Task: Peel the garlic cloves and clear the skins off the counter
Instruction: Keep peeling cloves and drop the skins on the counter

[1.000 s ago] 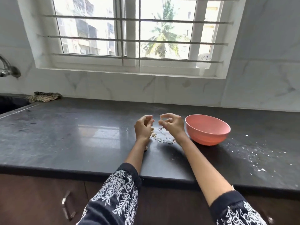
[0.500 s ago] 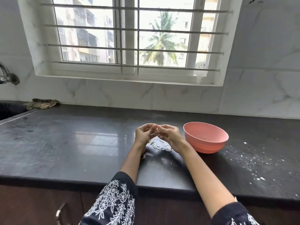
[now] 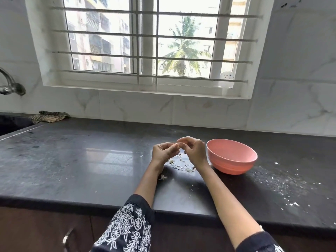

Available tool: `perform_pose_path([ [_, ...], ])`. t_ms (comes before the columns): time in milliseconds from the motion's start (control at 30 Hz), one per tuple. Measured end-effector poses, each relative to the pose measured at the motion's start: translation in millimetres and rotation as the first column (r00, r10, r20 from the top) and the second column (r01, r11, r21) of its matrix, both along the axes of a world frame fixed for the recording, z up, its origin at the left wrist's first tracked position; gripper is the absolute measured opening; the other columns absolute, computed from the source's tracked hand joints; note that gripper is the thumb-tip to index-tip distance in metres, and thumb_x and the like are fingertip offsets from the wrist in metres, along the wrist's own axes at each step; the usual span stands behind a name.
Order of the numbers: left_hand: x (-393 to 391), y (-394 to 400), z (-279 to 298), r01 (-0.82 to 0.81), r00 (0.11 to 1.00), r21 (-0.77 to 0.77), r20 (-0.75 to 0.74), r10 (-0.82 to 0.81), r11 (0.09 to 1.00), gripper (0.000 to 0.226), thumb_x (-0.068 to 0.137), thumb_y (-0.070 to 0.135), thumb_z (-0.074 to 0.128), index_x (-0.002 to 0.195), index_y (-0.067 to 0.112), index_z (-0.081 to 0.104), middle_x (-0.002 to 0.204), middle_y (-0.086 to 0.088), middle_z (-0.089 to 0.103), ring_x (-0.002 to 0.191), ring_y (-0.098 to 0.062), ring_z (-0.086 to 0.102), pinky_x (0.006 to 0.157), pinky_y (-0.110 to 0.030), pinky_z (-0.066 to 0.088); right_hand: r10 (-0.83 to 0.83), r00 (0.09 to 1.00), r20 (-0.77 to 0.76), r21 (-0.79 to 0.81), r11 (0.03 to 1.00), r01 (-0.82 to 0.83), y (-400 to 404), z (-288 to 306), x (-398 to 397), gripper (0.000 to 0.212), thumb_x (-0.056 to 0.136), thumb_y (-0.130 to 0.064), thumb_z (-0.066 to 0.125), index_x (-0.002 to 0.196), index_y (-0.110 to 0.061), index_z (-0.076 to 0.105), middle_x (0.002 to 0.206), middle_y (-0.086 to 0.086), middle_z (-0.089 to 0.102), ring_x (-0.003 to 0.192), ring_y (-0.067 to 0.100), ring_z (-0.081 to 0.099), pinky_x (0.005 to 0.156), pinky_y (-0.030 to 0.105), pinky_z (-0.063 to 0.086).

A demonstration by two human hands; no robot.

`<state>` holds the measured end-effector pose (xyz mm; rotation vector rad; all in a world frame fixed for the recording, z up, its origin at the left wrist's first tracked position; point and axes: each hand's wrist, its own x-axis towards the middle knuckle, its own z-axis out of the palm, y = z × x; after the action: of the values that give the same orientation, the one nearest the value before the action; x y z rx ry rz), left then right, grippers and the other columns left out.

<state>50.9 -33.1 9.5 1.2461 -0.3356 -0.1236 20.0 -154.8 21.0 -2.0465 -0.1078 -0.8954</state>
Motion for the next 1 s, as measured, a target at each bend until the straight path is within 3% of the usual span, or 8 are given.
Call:
perform_pose_path([
  [100, 1.2, 0.8, -1.5, 0.044, 0.999, 0.024, 0.009, -0.044, 0.999, 0.023, 0.083, 0.001, 0.066, 0.103, -0.011, 0.064, 0.066, 0.000, 0.071, 0.062, -0.005, 0.067, 0.059, -0.012, 0.050, -0.025, 1.000, -0.004, 0.045, 0.999, 0.025, -3.2, 0.8, -0.6, 0.021, 0.077, 0.004, 0.065, 0.073, -0.016, 0.065, 0.061, -0.005, 0.065, 0.047, -0.002, 0.054, 0.054, 0.016, 0.045],
  [367, 3.0, -0.2, -2.3, -0.023, 0.999, 0.054, 0.036, 0.021, 0.998, 0.026, 0.077, -0.002, 0.070, 0.100, -0.014, 0.065, 0.072, -0.006, 0.070, 0.063, -0.010, 0.067, 0.062, -0.015, 0.052, -0.036, 0.999, 0.019, -0.057, 0.998, 0.037, -5.2, -3.2, 0.8, 0.007, 0.075, -0.005, 0.072, 0.073, -0.009, 0.066, 0.064, -0.006, 0.062, 0.059, -0.004, 0.057, 0.057, 0.007, 0.038],
  [567, 1.5, -4.0, 0.4, -0.024, 0.999, 0.020, 0.042, 0.024, 0.999, 0.022, 0.081, -0.004, 0.067, 0.101, -0.012, 0.065, 0.064, 0.002, 0.070, 0.060, -0.004, 0.066, 0.059, -0.012, 0.051, -0.123, 0.986, 0.112, -0.031, 0.991, 0.127, -2.3, -3.3, -1.2, 0.006, 0.075, -0.006, 0.071, 0.072, -0.010, 0.068, 0.066, -0.001, 0.068, 0.061, 0.008, 0.060, 0.060, 0.013, 0.042],
  [700, 1.6, -4.4, -0.1, -0.029, 0.998, 0.029, 0.058, 0.028, 0.999, 0.023, 0.081, -0.005, 0.065, 0.103, -0.013, 0.063, 0.063, 0.003, 0.070, 0.060, -0.004, 0.066, 0.059, -0.012, 0.051, -0.105, 0.991, 0.078, 0.005, 0.995, 0.105, -1.5, -3.6, 1.4, 0.008, 0.076, -0.005, 0.071, 0.072, -0.012, 0.069, 0.066, -0.002, 0.069, 0.065, 0.011, 0.065, 0.064, 0.024, 0.049],
  [900, 1.5, -3.5, 0.5, -0.068, 0.991, 0.097, 0.123, 0.056, 0.993, 0.021, 0.080, -0.003, 0.068, 0.099, -0.011, 0.066, 0.060, 0.006, 0.069, 0.057, -0.003, 0.065, 0.056, -0.012, 0.049, -0.080, 0.996, 0.044, -0.022, 0.997, 0.081, -3.3, -3.3, 4.5, 0.006, 0.076, -0.004, 0.069, 0.073, -0.009, 0.068, 0.066, -0.004, 0.067, 0.065, 0.010, 0.062, 0.061, 0.011, 0.041],
  [1000, 2.8, -3.6, -1.9, -0.117, 0.978, 0.159, 0.189, 0.086, 0.980, 0.010, 0.079, 0.002, 0.071, 0.087, -0.003, 0.071, 0.058, 0.008, 0.068, 0.057, -0.004, 0.065, 0.059, -0.019, 0.053, -0.098, 0.995, 0.027, -0.054, 0.994, 0.099, -2.5, -4.1, 5.5, 0.005, 0.077, -0.002, 0.067, 0.073, -0.005, 0.066, 0.065, -0.002, 0.064, 0.062, 0.012, 0.058, 0.058, 0.007, 0.037],
])
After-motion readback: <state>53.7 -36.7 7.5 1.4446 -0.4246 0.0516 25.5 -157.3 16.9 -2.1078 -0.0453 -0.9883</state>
